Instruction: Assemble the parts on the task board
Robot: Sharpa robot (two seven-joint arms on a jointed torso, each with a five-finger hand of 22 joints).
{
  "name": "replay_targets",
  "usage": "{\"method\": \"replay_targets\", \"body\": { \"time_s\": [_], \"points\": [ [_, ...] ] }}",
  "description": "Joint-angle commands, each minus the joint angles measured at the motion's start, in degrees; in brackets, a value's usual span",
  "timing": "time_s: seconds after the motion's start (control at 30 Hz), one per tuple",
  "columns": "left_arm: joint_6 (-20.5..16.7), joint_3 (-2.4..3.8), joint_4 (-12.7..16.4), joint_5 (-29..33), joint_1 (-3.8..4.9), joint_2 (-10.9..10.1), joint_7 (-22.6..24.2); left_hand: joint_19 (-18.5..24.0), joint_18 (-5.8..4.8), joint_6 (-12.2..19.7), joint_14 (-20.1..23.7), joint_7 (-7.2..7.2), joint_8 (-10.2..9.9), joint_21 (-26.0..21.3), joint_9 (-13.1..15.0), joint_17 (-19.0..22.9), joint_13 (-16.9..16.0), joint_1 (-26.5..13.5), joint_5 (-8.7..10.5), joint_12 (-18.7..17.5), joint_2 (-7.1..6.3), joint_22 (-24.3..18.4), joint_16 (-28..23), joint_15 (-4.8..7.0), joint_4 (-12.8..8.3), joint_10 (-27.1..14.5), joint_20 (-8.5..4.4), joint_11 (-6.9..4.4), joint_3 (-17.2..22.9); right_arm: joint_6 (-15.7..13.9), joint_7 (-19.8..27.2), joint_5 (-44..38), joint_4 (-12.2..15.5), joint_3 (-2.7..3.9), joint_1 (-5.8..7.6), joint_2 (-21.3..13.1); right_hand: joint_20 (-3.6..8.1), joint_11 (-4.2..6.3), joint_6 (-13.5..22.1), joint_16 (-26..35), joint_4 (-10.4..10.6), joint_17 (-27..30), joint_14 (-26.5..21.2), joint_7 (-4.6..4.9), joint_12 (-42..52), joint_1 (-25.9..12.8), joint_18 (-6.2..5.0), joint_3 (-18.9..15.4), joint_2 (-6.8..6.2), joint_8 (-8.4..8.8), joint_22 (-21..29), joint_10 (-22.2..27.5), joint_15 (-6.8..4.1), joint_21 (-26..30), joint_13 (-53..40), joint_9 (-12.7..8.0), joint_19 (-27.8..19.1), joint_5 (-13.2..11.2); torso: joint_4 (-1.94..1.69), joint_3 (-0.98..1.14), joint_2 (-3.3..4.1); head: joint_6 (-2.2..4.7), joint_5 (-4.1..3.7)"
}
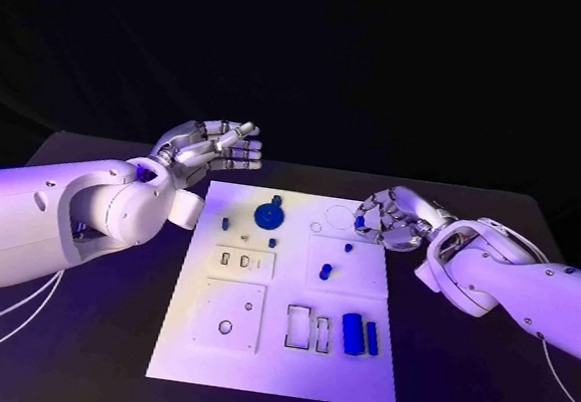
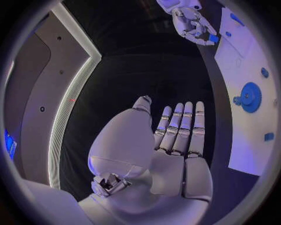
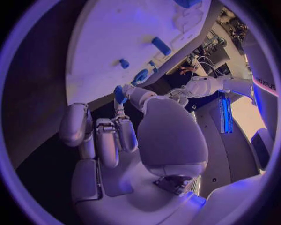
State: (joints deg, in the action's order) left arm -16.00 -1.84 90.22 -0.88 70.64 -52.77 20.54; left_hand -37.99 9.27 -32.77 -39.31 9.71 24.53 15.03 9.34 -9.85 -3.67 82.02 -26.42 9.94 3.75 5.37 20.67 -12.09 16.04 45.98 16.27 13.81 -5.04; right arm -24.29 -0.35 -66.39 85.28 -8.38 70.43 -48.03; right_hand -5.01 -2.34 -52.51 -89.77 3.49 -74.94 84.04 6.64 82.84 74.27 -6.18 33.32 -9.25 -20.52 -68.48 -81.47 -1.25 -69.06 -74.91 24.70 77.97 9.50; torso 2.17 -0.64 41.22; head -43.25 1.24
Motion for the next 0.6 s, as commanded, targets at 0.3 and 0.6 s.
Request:
{"method": "replay_targets", "body": {
  "time_s": [0.3,0.6],
  "points": [
    [1.4,-0.05,-1.4,-0.2,0.02,0.8,0.3,-0.1,-0.97,0.3,0.4,6.15,0.3,-0.3,0.1,0.0,0.0,0.0,0.32,0.2,0.16,-0.1,0.3,0.08,0.0,-0.4,-0.21,0.13,0.3,-1.2,-13.2,-7.5,5.9,0.03,0.72,5.6,0.54,0.24,-0.5,-0.2,-0.1,-15.1,6.0,-0.07,-0.3,-0.5,0.8,0.6,0.08,-0.45,-1.0,0.4,-0.43,-0.8,-3.8,0.5,0.7,-0.6,-0.03,-0.59,-1.04,-0.51,0.8],
    [1.2,-0.07,-2.6,0.0,0.02,1.8,0.4,-0.1,-0.97,0.3,0.4,6.14,0.4,-0.3,0.1,-0.1,0.0,0.0,0.35,0.3,0.18,-0.1,0.4,0.09,0.0,-0.3,-0.22,0.12,0.3,-1.2,-17.5,-10.9,4.3,-0.18,-0.07,13.2,0.64,0.38,-0.9,-0.2,-0.2,-15.1,6.0,-0.24,-0.4,-0.6,0.81,0.8,0.11,-0.75,-1.1,0.5,-0.56,-0.9,-3.7,0.7,0.8,-0.4,-0.34,-0.89,-1.37,-0.26,1.27]
  ]
}}
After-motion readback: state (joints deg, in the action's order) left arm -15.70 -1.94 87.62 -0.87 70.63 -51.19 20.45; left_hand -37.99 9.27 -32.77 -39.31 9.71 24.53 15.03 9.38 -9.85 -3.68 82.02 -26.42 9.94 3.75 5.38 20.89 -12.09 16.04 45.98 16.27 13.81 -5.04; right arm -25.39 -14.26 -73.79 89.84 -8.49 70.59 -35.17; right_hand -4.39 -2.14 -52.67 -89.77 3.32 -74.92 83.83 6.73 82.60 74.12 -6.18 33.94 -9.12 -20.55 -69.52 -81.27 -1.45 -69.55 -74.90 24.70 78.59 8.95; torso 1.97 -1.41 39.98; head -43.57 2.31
